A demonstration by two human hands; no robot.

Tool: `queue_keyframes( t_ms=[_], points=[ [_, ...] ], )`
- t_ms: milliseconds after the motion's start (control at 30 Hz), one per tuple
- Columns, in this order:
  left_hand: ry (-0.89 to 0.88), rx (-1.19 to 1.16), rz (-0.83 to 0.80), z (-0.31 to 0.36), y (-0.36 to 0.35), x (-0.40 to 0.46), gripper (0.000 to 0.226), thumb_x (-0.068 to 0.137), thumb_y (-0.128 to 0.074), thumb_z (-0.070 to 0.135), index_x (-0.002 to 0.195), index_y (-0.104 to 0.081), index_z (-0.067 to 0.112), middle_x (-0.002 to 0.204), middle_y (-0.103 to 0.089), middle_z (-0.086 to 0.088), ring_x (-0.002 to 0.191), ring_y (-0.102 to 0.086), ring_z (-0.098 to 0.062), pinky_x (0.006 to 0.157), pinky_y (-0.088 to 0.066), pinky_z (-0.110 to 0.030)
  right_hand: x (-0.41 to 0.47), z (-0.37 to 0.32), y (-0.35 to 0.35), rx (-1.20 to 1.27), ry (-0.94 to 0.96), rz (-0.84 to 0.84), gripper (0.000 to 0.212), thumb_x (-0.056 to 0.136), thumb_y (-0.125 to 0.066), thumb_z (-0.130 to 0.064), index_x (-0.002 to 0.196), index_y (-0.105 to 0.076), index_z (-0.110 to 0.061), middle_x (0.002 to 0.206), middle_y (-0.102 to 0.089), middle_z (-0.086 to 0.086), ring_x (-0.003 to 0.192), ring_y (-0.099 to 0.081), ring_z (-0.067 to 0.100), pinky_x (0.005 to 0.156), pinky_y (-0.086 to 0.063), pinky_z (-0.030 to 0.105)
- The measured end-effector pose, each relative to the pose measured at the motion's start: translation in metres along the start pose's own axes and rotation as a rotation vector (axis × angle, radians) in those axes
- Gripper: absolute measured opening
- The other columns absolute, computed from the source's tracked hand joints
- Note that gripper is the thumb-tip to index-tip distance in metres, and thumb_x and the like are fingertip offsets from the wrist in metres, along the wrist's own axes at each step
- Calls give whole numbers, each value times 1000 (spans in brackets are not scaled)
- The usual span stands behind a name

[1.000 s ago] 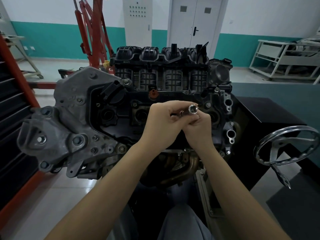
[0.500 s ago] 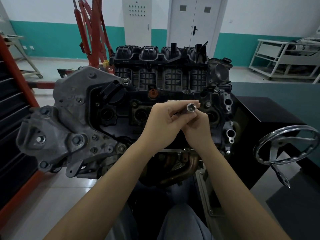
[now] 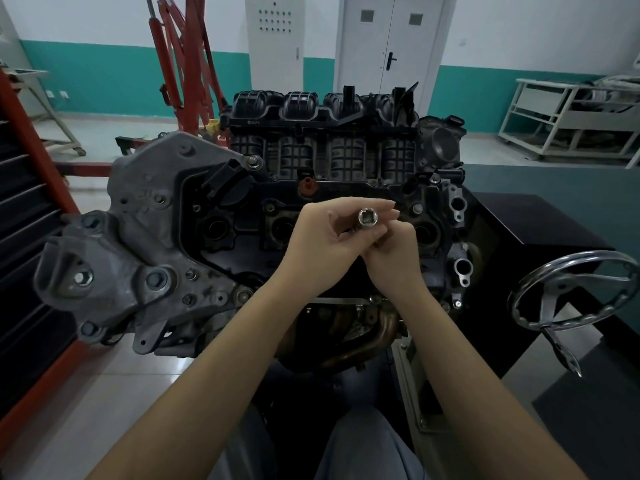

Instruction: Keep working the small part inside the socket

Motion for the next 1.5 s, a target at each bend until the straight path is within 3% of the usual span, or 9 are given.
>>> queue_keyframes(
  t_ms=[100, 233, 400, 600, 767, 933, 1133, 1300, 1500],
  points=[
    [-23, 102, 82, -1, -1, -1, 26, 78, -76, -2, 100, -73, 11, 92, -74, -1, 91, -71, -10, 84, -57, -27, 2, -4, 0, 82, -2, 16, 25, 75, -71, -2, 77, -69, -26, 71, -69, -15, 71, -66, 0, 65, -48, 16],
    [-22, 107, 110, -2, -1, -1, 18, 81, -72, -2, 97, -75, 5, 91, -75, -1, 90, -71, -7, 83, -56, -23, 1, 2, 1, 101, -17, -43, 30, 79, -68, 9, 92, -69, -19, 86, -71, -8, 86, -69, 12, 76, -54, 27],
    [-20, -18, -16, -1, 2, 0, 25, 83, -66, -11, 104, -71, 2, 99, -73, -11, 99, -70, -19, 91, -55, -35, 2, 4, 3, 67, -19, -28, 23, 80, -69, 3, 83, -70, -19, 69, -67, -21, 71, -65, -4, 65, -47, 13],
    [-55, 54, 60, -1, -2, -1, 21, 78, -74, -5, 96, -74, 5, 90, -74, -3, 89, -71, -11, 83, -56, -25, 0, 2, 3, 121, 13, -13, 32, 80, -69, 8, 86, -68, -24, 79, -71, -17, 79, -68, 2, 69, -50, 17],
    [-60, -51, -69, -1, 0, 0, 31, 84, -63, -12, 109, -68, 3, 98, -72, -11, 99, -70, -20, 92, -55, -36, 0, 2, 3, 109, 7, -9, 22, 81, -64, 3, 82, -67, -19, 69, -67, -24, 68, -64, -6, 62, -46, 11],
    [-53, 37, 62, -3, -4, 1, 25, 77, -75, -6, 96, -73, 10, 86, -72, 2, 86, -71, -9, 80, -55, -23, 0, 2, 2, 120, 6, 7, 40, 78, -71, 9, 84, -68, -30, 78, -70, -22, 77, -66, -2, 68, -48, 13],
    [-63, -48, -51, -3, 1, -1, 29, 83, -66, -11, 107, -69, 5, 99, -73, -8, 99, -70, -18, 91, -55, -33, -4, 1, 3, 181, 8, -11, 28, 81, -64, 5, 87, -66, -22, 74, -69, -26, 72, -65, -6, 65, -46, 8],
    [-67, 49, 72, -3, -2, -1, 20, 76, -77, -3, 94, -74, 5, 87, -74, -2, 86, -71, -10, 80, -56, -23, -3, 2, 2, 178, 23, 26, 33, 76, -73, 7, 86, -69, -25, 80, -72, -17, 79, -68, 2, 70, -49, 14],
    [-35, -63, -72, -3, 4, 0, 27, 83, -64, -12, 104, -70, 4, 96, -73, -9, 97, -71, -18, 89, -54, -29, -1, 1, 3, 168, -6, -52, 35, 81, -65, 5, 88, -66, -29, 81, -70, -23, 81, -67, -2, 71, -48, 12]
  ],
)
Point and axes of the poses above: each hand's wrist, its own x-axis towards the middle knuckle, its own y-axis out of the back of the hand, z = x × y, the point moved 1 cm from there along x, towards the middle knuckle
